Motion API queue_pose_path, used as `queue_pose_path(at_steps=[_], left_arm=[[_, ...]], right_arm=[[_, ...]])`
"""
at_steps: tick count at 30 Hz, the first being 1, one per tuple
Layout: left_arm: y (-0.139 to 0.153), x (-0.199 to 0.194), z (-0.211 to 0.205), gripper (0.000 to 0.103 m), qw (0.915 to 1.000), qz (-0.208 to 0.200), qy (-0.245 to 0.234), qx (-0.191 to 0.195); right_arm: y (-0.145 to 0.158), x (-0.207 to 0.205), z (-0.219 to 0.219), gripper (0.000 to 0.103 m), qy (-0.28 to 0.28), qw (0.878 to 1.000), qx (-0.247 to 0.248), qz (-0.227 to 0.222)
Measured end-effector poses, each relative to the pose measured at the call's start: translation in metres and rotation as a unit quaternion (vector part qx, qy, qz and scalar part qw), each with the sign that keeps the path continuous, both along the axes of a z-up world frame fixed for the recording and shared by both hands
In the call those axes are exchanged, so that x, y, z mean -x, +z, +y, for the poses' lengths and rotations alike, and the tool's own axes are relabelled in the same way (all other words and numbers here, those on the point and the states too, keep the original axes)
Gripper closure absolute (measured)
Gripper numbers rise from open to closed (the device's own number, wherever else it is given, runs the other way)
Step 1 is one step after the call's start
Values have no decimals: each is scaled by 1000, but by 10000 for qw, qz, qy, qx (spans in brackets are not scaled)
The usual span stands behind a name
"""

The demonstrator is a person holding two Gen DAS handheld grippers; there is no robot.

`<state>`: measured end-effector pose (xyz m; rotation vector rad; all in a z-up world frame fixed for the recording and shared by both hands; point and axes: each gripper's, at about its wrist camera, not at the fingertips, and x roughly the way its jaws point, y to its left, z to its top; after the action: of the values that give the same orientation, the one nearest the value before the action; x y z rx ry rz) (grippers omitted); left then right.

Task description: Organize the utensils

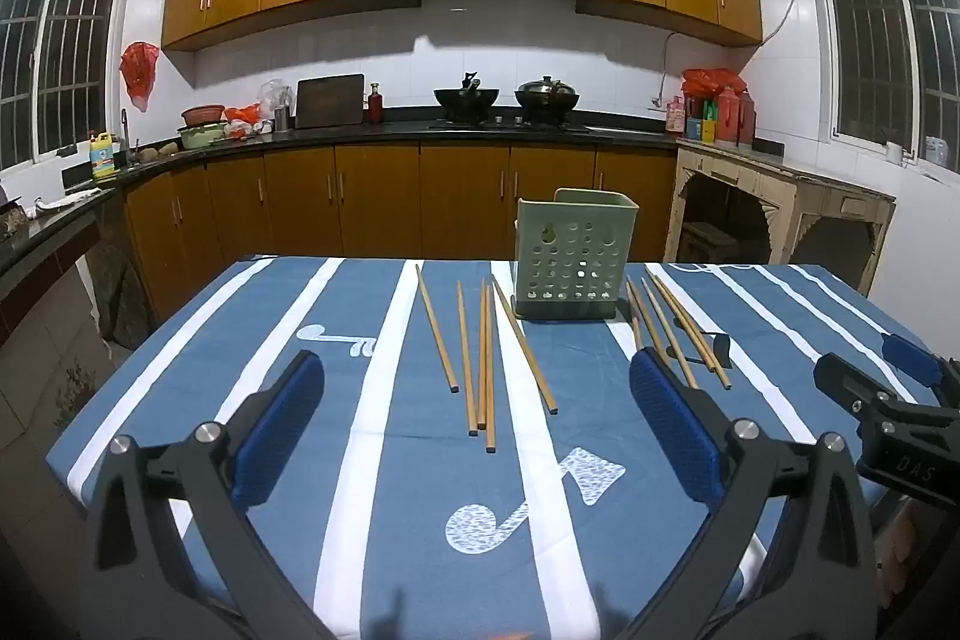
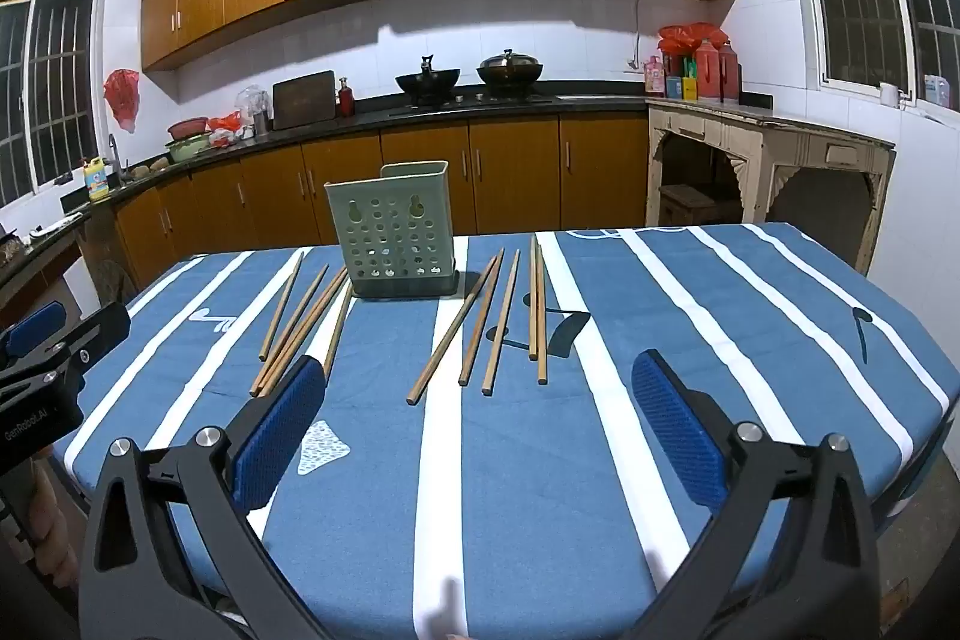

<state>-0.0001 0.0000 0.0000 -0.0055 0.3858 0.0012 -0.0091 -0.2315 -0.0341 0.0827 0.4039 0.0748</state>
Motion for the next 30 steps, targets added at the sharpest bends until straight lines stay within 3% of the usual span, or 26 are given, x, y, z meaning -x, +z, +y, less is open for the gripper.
queue_pose_path(at_steps=[30], left_arm=[[0, 0, 0, 4, 10000, 20, 1, -10]], right_arm=[[-1, 0, 0, 2, 1, 10000, -17, 13]])
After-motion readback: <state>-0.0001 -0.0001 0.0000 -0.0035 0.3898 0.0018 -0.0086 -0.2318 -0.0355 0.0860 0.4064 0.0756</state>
